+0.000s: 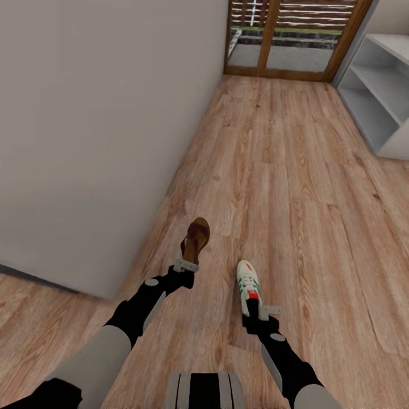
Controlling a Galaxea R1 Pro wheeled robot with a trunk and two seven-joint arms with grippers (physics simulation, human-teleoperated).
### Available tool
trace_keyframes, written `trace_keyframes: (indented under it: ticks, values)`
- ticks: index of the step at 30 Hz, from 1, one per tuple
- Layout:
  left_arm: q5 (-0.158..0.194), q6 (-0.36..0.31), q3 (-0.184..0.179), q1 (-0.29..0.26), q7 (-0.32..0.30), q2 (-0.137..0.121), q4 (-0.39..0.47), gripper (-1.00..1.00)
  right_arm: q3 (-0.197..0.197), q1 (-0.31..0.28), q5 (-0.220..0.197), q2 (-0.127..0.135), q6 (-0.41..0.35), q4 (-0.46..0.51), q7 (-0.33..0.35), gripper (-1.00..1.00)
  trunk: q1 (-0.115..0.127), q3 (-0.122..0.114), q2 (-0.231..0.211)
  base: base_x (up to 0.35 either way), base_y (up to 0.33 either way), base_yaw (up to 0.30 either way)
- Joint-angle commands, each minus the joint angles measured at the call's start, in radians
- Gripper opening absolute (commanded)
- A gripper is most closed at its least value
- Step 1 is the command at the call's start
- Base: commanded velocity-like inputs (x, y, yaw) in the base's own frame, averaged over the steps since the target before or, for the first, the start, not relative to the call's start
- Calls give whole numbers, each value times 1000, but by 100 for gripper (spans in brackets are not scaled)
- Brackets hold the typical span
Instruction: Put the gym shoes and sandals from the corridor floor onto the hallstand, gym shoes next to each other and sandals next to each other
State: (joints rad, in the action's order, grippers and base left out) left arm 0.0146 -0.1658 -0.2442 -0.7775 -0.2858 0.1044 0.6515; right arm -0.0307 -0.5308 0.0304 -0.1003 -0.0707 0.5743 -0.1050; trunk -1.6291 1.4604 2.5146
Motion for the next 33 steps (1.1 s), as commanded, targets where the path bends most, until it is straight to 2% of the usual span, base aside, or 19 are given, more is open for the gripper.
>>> trace_keyframes:
  ticks: [1,13,33]
  values:
    - [-1,-6,0,0,-4,0,2,-100,-3,0,3,-1,-6,2,-1,100,0,6,1,0,0,0]
    - [-1,-6,0,0,-4,0,2,-100,-3,0,3,0,-6,2,-1,100,-6,69,3,0,0,0]
    - [-2,-6,0,3,1,-2,2,-100,-4,0,5,1,-7,4,-1,100,-6,70,3,25,0,0]
